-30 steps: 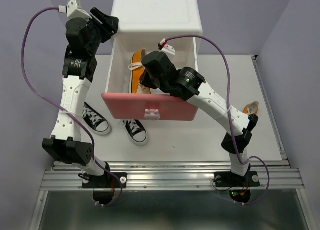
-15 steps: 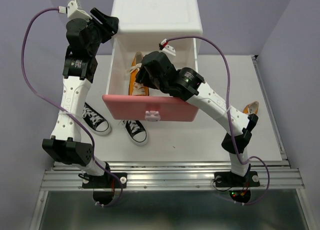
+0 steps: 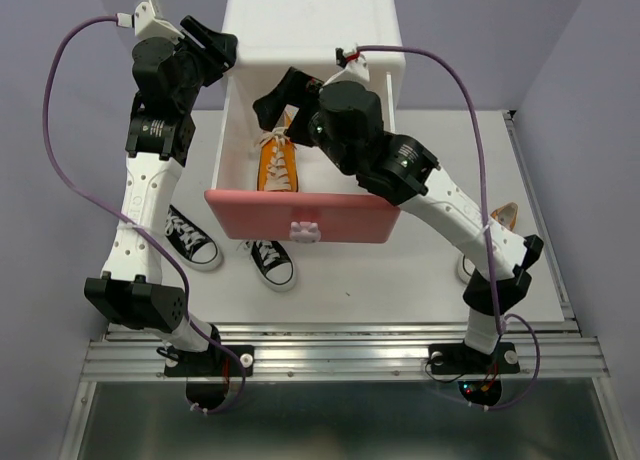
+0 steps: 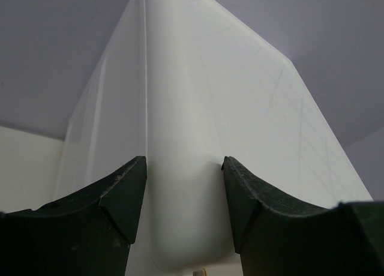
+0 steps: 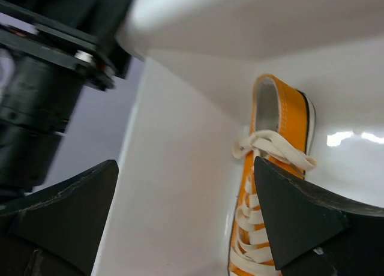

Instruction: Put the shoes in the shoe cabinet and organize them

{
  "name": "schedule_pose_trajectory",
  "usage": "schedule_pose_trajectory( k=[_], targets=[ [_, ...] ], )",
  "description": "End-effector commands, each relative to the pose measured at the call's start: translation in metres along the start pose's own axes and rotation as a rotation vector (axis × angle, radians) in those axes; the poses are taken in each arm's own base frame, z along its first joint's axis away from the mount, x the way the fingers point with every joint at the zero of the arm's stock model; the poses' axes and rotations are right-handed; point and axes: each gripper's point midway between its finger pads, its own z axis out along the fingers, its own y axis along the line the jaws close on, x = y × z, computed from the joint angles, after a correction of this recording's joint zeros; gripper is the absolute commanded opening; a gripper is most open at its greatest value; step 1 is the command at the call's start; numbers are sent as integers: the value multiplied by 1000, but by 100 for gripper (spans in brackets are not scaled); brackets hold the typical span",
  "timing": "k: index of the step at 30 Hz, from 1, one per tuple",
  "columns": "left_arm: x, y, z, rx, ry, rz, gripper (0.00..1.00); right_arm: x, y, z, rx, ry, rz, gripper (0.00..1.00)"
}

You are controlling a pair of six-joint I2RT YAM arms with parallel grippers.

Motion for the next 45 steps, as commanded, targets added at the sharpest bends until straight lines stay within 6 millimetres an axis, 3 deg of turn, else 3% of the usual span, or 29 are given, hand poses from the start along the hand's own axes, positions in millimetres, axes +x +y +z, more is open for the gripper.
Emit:
schedule_pose_trajectory(
  k=[1, 4, 6, 9, 11, 12, 13, 14, 15, 16, 19, 20, 22, 23, 25, 27, 29, 30, 33, 38, 45],
  targets=[
    [99, 75, -7, -231, 334, 41, 62, -98, 65, -48, -273, -264, 31, 100],
    [100, 75, -7, -231, 335, 39, 62, -137, 65, -63, -259, -385, -30, 100],
    [99, 76, -7, -232, 332, 37, 62, -150, 59, -68, -220, -431, -77, 100],
    [99, 75, -8, -231, 331, 40, 62, -182, 22, -72, -44, -534, -135, 100],
    [99, 76, -8, -233, 332, 41, 62, -219, -22, -75, 108, -627, -128, 100],
    [100, 77, -8, -235, 332, 43, 62, -227, -39, -70, 156, -643, -140, 100],
    [100, 77, -8, -235, 332, 43, 62, -252, -68, -70, 226, -693, -154, 100],
    [99, 77, -9, -237, 331, 47, 62, -288, -110, -77, 344, -764, -192, 100],
    [99, 76, -9, -236, 330, 47, 62, -288, -111, -76, 347, -762, -194, 100],
    [99, 76, -10, -237, 331, 49, 62, -308, -136, -81, 406, -802, -200, 100],
    [99, 77, -10, -239, 331, 52, 62, -330, -172, -85, 479, -829, -217, 100],
    [99, 77, -11, -239, 331, 54, 62, -342, -200, -88, 525, -826, -200, 100],
    [101, 78, -12, -243, 336, 59, 62, -351, -234, -94, 567, -808, -141, 100],
    [99, 77, -12, -240, 332, 61, 62, -352, -271, -99, 611, -759, -79, 100],
    [99, 77, -12, -241, 332, 66, 62, -340, -307, -103, 693, -692, -42, 100],
    [98, 77, -13, -241, 330, 69, 62, -312, -359, -116, 852, -576, -10, 100],
    [98, 78, -12, -241, 333, 75, 62, -283, -389, -133, 954, -474, 35, 100],
    [98, 78, -12, -241, 334, 76, 62, -265, -420, -143, 1036, -416, 61, 100],
    [99, 77, -13, -237, 337, 81, 62, -218, -467, -169, 1174, -269, 108, 100],
    [104, 77, -14, -232, 342, 78, 62, -156, -512, -202, 1336, -73, 141, 100],
    [107, 79, -15, -230, 330, 83, 62, -76, -552, -207, 1370, 202, 197, 100]
  ],
)
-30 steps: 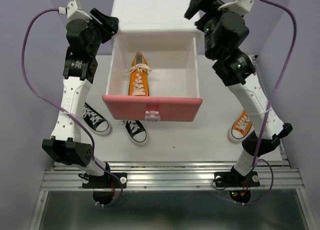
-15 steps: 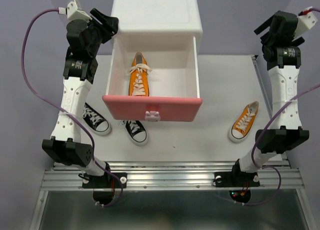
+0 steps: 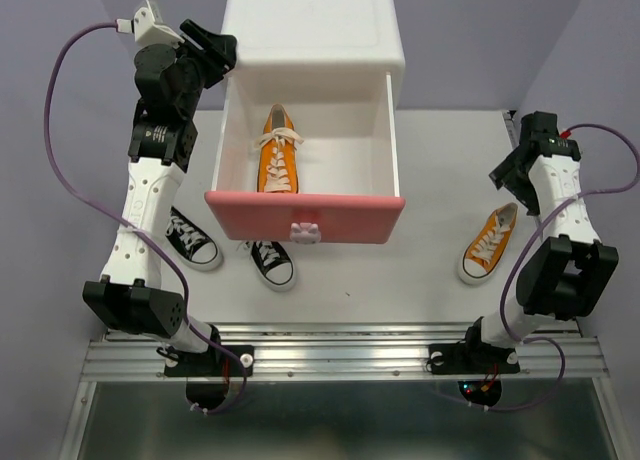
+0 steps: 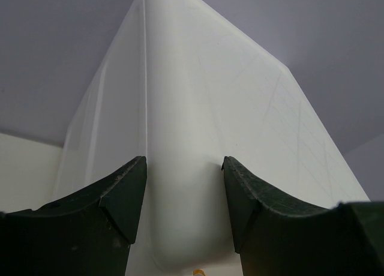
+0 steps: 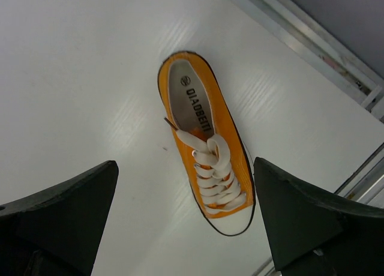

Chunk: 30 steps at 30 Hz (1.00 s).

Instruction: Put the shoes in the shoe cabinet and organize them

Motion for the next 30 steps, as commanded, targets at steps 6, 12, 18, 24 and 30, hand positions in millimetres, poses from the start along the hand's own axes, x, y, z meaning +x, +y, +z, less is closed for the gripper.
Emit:
schedule_pose_trajectory(
  k=[6, 12, 18, 24, 30],
  targets=[
    [106, 80, -14, -229, 356, 95, 62, 56, -12, 32, 12, 154, -82, 100],
    [106, 81, -12, -230, 348, 98, 62, 87, -14, 51, 8, 233, -119, 100],
    [111, 84, -11, -231, 349, 88, 61, 117, -25, 52, -12, 290, -133, 100],
    [111, 85, -10, -230, 345, 99, 57, 122, -21, 59, -41, 268, -111, 97],
    [115, 88, -13, -232, 348, 99, 57, 109, -21, 69, -11, 218, -130, 96]
  ],
)
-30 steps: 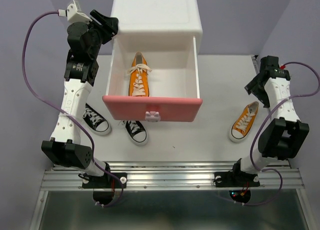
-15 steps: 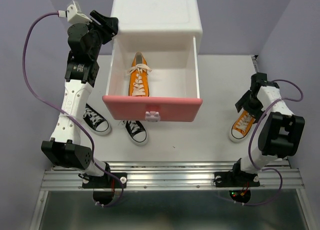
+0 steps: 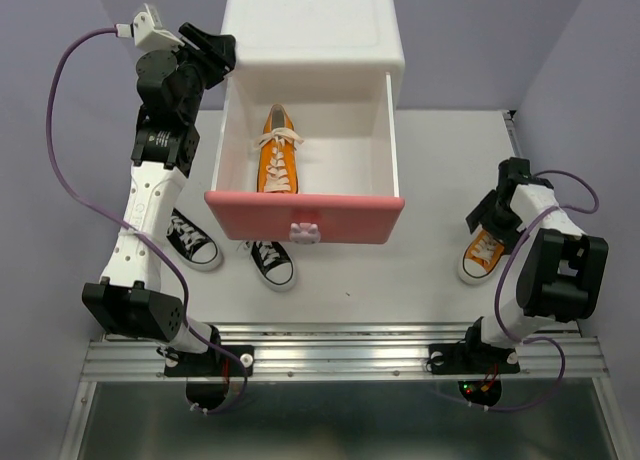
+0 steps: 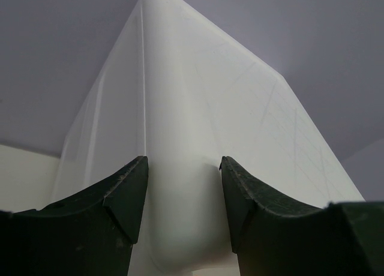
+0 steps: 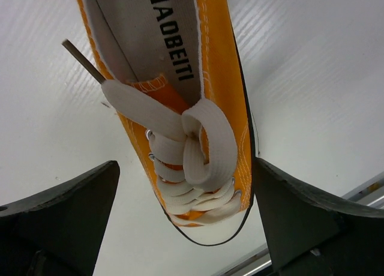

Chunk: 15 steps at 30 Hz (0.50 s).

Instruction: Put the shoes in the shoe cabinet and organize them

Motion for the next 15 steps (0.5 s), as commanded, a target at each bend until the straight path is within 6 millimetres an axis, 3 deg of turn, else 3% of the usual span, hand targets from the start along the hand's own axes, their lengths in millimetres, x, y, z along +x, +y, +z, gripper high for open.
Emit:
schedule_pose_trajectory(
  k=[1, 6, 9, 15],
  targets=[
    [116, 89, -20, -249, 394, 103, 57, -28, 4, -3, -11, -101, 4, 96],
    [117, 91, -18, -251, 394, 116, 57, -35, 6, 1, -25, -129, 12, 91],
    [117, 90, -16, -248, 392, 118, 57, -37, 10, 2, -46, -141, 18, 77],
    [117, 90, -13, -245, 392, 119, 57, -33, 7, 11, -22, -133, 5, 64]
  ],
)
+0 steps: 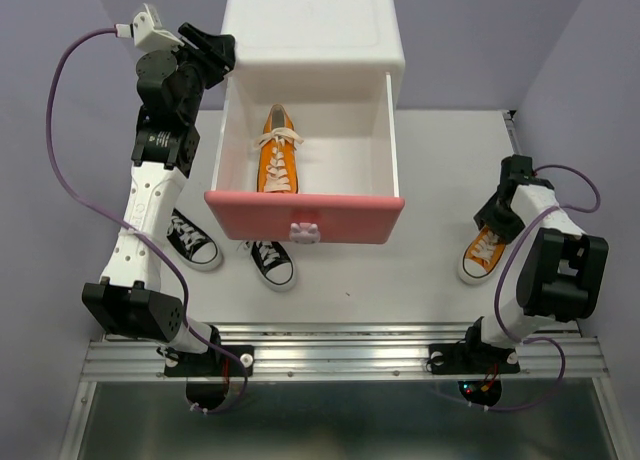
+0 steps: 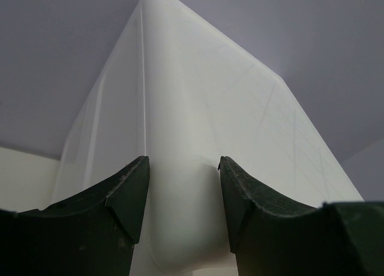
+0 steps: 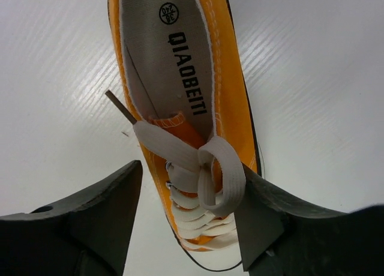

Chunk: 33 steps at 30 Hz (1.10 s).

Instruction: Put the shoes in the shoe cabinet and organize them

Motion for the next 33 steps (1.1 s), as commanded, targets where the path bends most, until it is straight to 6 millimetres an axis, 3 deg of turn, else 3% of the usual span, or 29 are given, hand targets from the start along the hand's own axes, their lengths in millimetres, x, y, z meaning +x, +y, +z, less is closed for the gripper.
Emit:
schedule_pose_trajectory(
  k=[1, 7, 8, 11, 15, 20, 23, 28, 30, 31, 32, 33],
  targets=[
    [118, 90, -14, -250, 405, 118, 57, -7, -2, 9, 12, -33, -1, 62],
    [120, 89, -11, -243, 411, 116, 57, -9, 0, 9, -6, -47, -8, 30],
    [120, 89, -11, -244, 413, 116, 57, -10, 0, 8, -10, -51, -11, 19],
    [120, 89, -11, -243, 413, 119, 57, -16, -1, 1, -25, -72, -21, 1],
    [120, 87, -12, -237, 416, 121, 57, -36, 0, -22, -46, -145, -14, 1],
    [122, 85, -10, -222, 428, 123, 57, -78, 7, -71, -122, -302, 13, 1],
    [121, 82, -10, -211, 433, 123, 57, -107, 22, -114, -234, -410, -1, 1],
    [128, 83, -12, -205, 465, 128, 57, -132, 47, -174, -415, -479, -6, 1],
    [128, 83, -13, -204, 469, 129, 57, -146, 63, -213, -543, -526, 11, 1],
    [127, 83, -14, -205, 470, 131, 57, -160, 70, -241, -608, -574, 13, 0],
    [127, 83, -15, -205, 472, 132, 57, -155, 79, -242, -654, -546, -1, 1],
    [128, 83, -15, -206, 475, 131, 57, -169, 86, -276, -734, -605, 8, 1]
  ],
)
